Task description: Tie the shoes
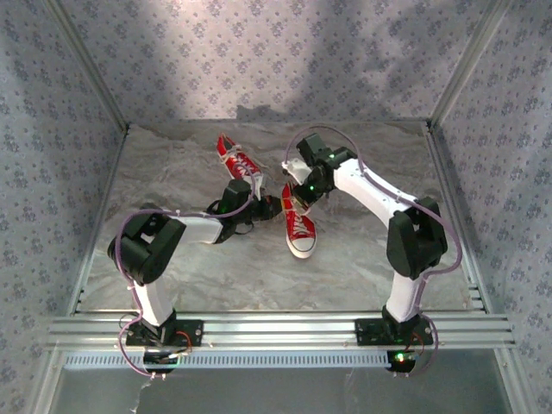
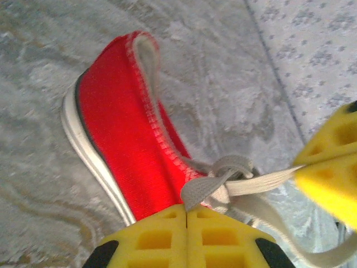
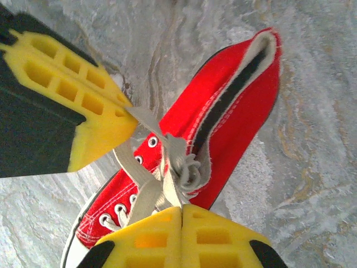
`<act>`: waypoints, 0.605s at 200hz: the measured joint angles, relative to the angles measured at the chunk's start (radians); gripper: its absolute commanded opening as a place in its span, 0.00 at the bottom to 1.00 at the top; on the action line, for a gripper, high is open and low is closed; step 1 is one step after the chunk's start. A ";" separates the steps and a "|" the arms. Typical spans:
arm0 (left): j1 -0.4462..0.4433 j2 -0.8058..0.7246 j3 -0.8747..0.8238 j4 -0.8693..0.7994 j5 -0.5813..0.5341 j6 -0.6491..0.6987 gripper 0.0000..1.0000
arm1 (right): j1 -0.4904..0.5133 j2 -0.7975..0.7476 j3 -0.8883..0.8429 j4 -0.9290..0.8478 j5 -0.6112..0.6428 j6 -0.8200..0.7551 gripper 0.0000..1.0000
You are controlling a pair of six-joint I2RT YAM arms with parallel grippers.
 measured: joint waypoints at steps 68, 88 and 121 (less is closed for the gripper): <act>0.000 -0.030 -0.014 -0.104 -0.051 0.039 0.00 | -0.005 -0.059 -0.125 0.092 0.082 0.208 0.00; 0.000 -0.030 -0.016 -0.123 -0.054 0.047 0.00 | -0.012 -0.059 -0.139 0.103 0.111 0.251 0.00; 0.000 -0.035 -0.023 -0.145 -0.053 0.072 0.00 | -0.029 -0.059 -0.149 0.108 0.149 0.303 0.00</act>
